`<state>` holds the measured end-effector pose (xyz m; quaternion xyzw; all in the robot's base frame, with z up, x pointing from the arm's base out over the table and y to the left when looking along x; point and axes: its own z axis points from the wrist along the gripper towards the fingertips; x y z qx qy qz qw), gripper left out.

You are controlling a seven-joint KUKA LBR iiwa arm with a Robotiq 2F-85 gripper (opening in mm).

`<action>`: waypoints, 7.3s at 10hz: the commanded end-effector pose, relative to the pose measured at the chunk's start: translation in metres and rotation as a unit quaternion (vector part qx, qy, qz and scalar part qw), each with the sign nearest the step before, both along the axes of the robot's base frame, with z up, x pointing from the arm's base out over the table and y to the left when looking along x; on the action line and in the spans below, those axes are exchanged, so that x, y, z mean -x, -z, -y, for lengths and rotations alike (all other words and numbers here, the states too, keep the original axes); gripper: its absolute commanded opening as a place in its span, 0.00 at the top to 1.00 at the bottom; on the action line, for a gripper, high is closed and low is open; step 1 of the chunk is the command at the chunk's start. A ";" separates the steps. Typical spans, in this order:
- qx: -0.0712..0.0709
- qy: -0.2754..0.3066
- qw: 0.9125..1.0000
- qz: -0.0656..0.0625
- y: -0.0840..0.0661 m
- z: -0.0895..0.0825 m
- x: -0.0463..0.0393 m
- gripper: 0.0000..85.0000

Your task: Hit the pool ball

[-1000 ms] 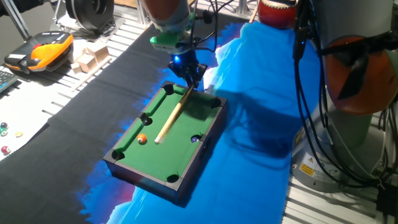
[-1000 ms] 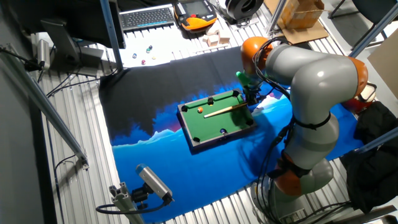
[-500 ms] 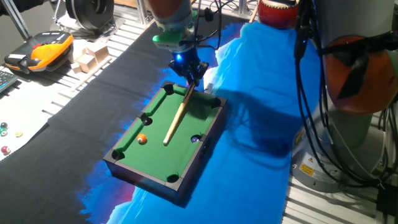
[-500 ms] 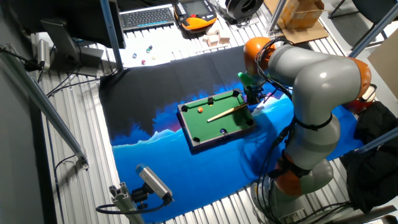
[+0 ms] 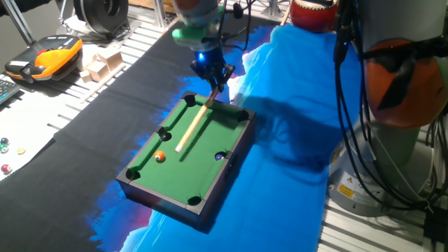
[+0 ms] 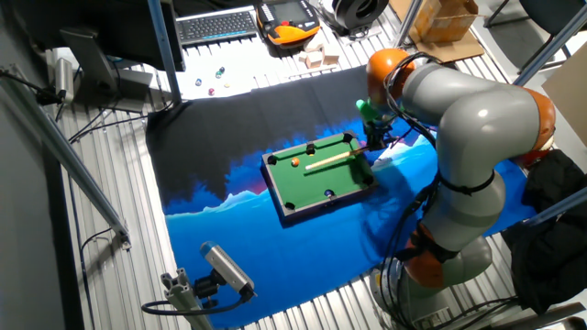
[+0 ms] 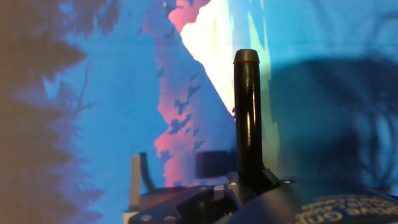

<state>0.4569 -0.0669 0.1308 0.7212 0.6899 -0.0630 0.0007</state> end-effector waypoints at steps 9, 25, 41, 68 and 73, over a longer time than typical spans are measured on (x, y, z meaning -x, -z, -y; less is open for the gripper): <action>0.052 0.051 0.996 -0.059 -0.009 -0.001 0.0086 1.00; 0.051 0.132 0.988 -0.056 -0.013 -0.070 0.0063 1.00; 0.066 0.125 0.987 -0.077 -0.009 -0.086 0.0091 1.00; -0.023 -0.259 0.965 -0.014 0.000 -0.083 0.0014 1.00; -0.046 -0.354 0.934 -0.014 0.008 -0.099 -0.0075 1.00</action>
